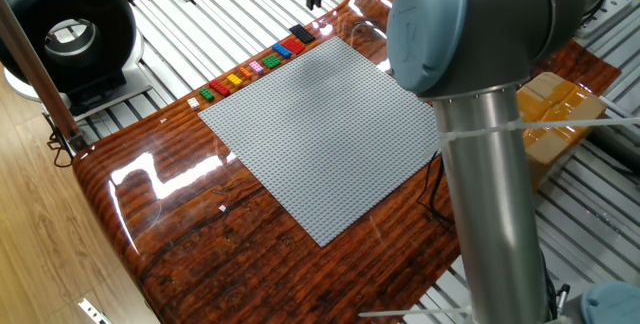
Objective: Build with small Lego blocks
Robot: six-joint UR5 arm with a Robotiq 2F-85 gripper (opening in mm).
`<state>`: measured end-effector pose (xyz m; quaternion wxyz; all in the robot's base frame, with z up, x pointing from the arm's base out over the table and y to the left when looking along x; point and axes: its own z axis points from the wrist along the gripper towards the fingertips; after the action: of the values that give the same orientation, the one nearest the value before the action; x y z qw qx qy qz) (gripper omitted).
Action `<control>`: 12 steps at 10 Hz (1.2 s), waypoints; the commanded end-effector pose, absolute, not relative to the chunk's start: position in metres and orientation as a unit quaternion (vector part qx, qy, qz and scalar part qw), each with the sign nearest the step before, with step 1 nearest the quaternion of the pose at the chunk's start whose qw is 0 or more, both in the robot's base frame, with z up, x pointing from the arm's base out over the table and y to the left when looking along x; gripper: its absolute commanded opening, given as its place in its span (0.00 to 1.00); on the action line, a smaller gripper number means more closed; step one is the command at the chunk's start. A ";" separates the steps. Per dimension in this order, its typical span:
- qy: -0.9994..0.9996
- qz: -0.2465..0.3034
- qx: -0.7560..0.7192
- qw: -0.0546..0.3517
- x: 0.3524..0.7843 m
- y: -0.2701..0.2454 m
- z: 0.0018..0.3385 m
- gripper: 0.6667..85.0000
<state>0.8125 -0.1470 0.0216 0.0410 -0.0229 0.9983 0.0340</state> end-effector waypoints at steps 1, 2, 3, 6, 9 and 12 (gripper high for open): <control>0.998 0.040 -0.027 0.044 0.814 -0.145 0.015 0.45; 0.998 0.041 -0.028 0.044 0.815 -0.144 0.014 0.45; 0.998 0.042 -0.028 0.044 0.815 -0.143 0.013 0.45; 0.998 0.056 -0.001 0.038 0.813 -0.137 0.013 0.45; 0.998 0.056 -0.002 0.038 0.812 -0.139 0.013 0.45; 0.998 0.056 -0.002 0.040 0.812 -0.141 0.011 0.45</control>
<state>0.8113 -0.1411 0.0107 0.0374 -0.0067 0.9980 0.0497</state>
